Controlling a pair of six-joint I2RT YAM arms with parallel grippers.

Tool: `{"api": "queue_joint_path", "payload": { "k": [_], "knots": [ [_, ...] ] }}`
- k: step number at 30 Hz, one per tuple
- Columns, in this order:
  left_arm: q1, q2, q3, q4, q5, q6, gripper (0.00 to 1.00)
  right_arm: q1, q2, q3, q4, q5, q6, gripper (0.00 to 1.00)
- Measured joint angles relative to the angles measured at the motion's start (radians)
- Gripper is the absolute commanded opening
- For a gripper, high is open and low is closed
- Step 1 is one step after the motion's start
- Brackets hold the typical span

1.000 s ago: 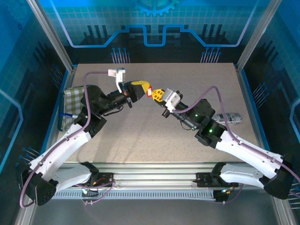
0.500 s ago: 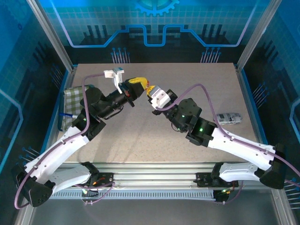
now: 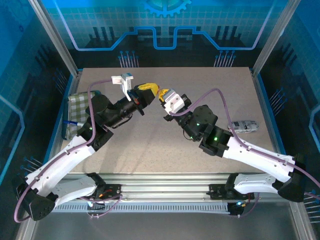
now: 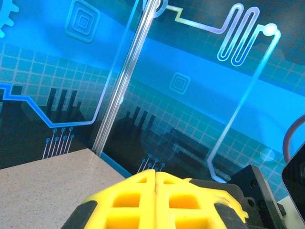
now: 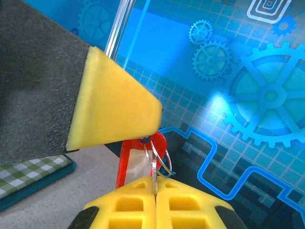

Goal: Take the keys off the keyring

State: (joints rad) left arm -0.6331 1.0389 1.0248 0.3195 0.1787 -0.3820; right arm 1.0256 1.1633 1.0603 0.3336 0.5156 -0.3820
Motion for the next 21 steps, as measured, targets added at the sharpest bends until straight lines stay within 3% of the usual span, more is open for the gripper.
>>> {"api": "queue_joint_path", "payload": {
  "k": [21],
  "knots": [
    [-0.019,-0.013,-0.032,-0.015,0.054,-0.032,0.00,-0.014,-0.020,-0.058,0.103,-0.045,-0.014,0.00]
  ]
}}
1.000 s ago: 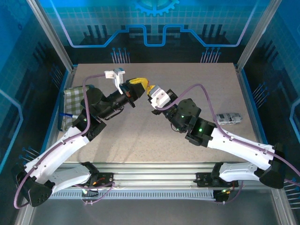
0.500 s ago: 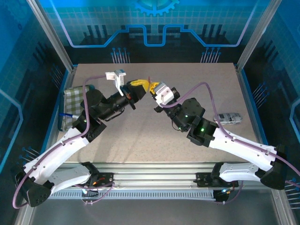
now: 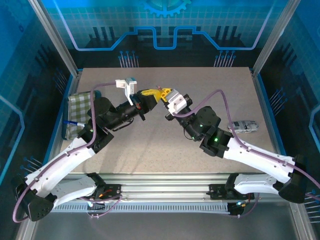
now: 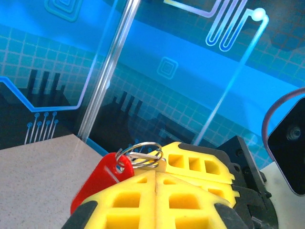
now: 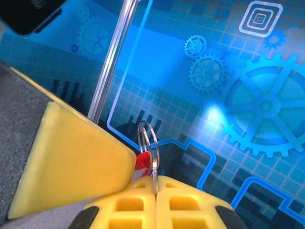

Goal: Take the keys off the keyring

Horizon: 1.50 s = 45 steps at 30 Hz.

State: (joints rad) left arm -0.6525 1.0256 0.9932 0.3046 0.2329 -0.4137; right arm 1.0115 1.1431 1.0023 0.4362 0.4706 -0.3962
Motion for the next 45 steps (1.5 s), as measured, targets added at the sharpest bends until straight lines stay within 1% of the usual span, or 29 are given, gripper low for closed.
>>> {"api": "queue_joint_path", "payload": {
  "k": [8,9,11,12,13,14,18,19,23,25,27,29,31,36,39,41,45],
  "knots": [
    [0.038,0.003,-0.026,0.041,0.072,-0.078,0.01,-0.012,-0.011,-0.035,0.029,-0.054,-0.024,0.00],
    [0.040,0.003,-0.026,0.040,0.079,-0.079,0.07,-0.016,-0.012,-0.036,0.029,-0.061,-0.024,0.00],
    [0.042,0.003,-0.026,0.040,0.085,-0.079,0.16,-0.027,-0.018,-0.037,0.027,-0.088,-0.023,0.00],
    [0.042,0.003,-0.026,0.041,0.090,-0.075,0.24,-0.033,-0.022,-0.037,0.024,-0.102,-0.023,0.00],
    [0.042,0.002,-0.026,0.040,0.097,-0.077,0.35,-0.041,-0.026,-0.039,0.021,-0.116,-0.023,0.00],
    [0.042,0.000,-0.026,0.032,0.098,-0.076,0.40,-0.046,-0.029,-0.039,0.021,-0.129,-0.019,0.00],
    [0.046,-0.003,-0.029,0.019,0.102,-0.073,0.48,-0.057,-0.048,-0.040,0.010,-0.170,-0.019,0.00],
    [0.046,-0.005,-0.029,0.014,0.103,-0.071,0.52,-0.058,-0.050,-0.040,0.008,-0.180,-0.018,0.00],
    [0.049,-0.013,-0.032,0.001,0.105,-0.057,0.54,-0.064,-0.056,-0.040,-0.002,-0.203,-0.016,0.00],
    [0.048,-0.021,-0.036,-0.008,0.105,-0.051,0.60,-0.066,-0.058,-0.040,-0.010,-0.216,-0.016,0.00],
    [0.049,-0.034,-0.042,-0.023,0.105,-0.040,0.68,-0.073,-0.060,-0.040,-0.011,-0.228,-0.012,0.00],
    [0.049,-0.054,-0.053,-0.063,0.107,-0.014,0.72,-0.092,-0.070,-0.040,-0.008,-0.229,-0.003,0.00],
    [0.048,-0.069,-0.056,-0.117,0.114,0.014,0.80,-0.118,-0.087,-0.040,-0.008,-0.236,0.012,0.00],
    [0.049,-0.098,-0.056,-0.204,0.113,0.071,0.83,-0.142,-0.111,-0.039,-0.009,-0.241,0.038,0.00],
    [0.059,-0.114,-0.056,-0.239,0.114,0.097,0.82,-0.165,-0.117,-0.039,-0.030,-0.275,0.056,0.00],
    [0.080,-0.119,-0.053,-0.257,0.124,0.112,0.81,-0.200,-0.125,-0.039,-0.058,-0.318,0.082,0.00],
    [0.164,-0.084,0.010,-0.300,0.194,0.130,0.80,-0.319,-0.145,-0.027,-0.137,-0.485,0.158,0.00]
  ]
}}
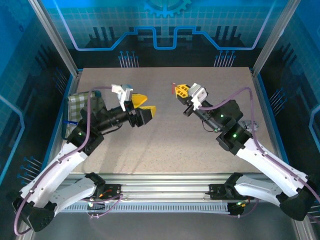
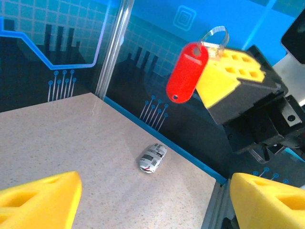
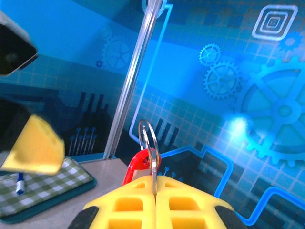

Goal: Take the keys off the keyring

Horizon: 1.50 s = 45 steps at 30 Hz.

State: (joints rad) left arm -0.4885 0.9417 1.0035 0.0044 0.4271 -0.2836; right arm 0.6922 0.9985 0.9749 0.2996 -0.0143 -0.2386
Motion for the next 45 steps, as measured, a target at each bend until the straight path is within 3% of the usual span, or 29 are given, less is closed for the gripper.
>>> {"api": "queue_joint_path", "payload": {
  "k": [3,8,11,15,18,24,29,35,40,45],
  "knots": [
    [0.048,0.068,0.092,-0.010,0.076,0.005,0.72,-0.073,-0.006,0.009,-0.046,-0.132,0.057,0.00],
    [0.056,0.166,0.204,-0.024,0.197,0.016,0.56,-0.138,-0.006,0.011,-0.082,-0.309,0.134,0.00],
    [0.056,0.205,0.243,-0.028,0.264,0.020,0.54,-0.155,-0.001,0.016,-0.093,-0.391,0.168,0.00],
    [0.056,0.256,0.306,-0.046,0.330,0.022,0.61,-0.164,0.011,0.029,-0.114,-0.471,0.200,0.00],
    [0.056,0.277,0.339,-0.053,0.366,0.021,0.60,-0.164,0.016,0.043,-0.130,-0.518,0.217,0.00],
    [0.050,0.329,0.423,-0.092,0.438,0.026,0.55,-0.165,0.036,0.083,-0.161,-0.565,0.240,0.00],
    [0.030,0.356,0.452,-0.142,0.452,0.048,0.54,-0.165,0.055,0.113,-0.203,-0.574,0.242,0.00],
    [-0.001,0.393,0.508,-0.216,0.454,0.087,0.47,-0.165,0.068,0.122,-0.232,-0.574,0.243,0.00],
    [-0.006,0.395,0.514,-0.236,0.454,0.108,0.37,-0.165,0.076,0.127,-0.241,-0.573,0.243,0.00],
    [-0.007,0.395,0.515,-0.249,0.453,0.116,0.18,-0.165,0.076,0.127,-0.240,-0.573,0.243,0.00]
  ]
}}
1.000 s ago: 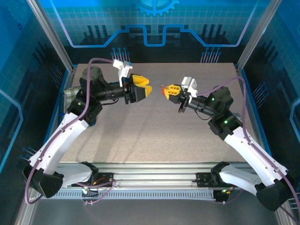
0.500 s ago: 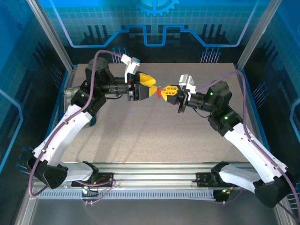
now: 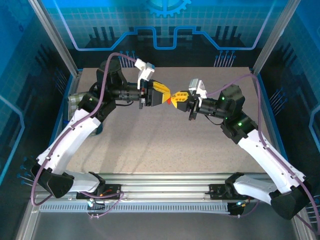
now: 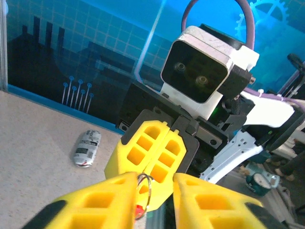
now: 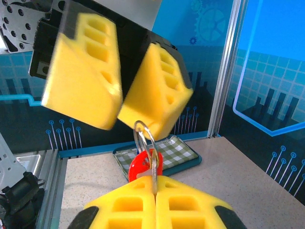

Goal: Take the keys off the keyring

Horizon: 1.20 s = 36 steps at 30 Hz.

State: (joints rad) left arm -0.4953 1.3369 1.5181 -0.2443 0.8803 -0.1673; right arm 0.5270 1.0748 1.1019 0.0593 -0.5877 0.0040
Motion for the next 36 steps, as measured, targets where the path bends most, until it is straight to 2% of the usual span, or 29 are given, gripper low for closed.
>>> {"api": "queue_joint_path", "payload": {
  "k": [4,12,19,36],
  "knots": [
    [-0.002,0.003,0.000,-0.008,0.000,0.010,0.00,0.000,0.000,0.000,0.000,0.000,0.000,0.00],
    [-0.002,0.002,-0.008,0.018,-0.015,0.005,0.00,0.000,0.000,0.000,0.008,0.003,0.006,0.00],
    [-0.005,-0.044,-0.101,0.117,-0.079,-0.048,0.00,0.000,-0.019,-0.035,0.048,0.011,0.019,0.00],
    [-0.007,-0.116,-0.291,0.392,-0.179,-0.282,0.00,0.005,-0.070,-0.136,0.198,0.053,0.040,0.00]
  ]
}}
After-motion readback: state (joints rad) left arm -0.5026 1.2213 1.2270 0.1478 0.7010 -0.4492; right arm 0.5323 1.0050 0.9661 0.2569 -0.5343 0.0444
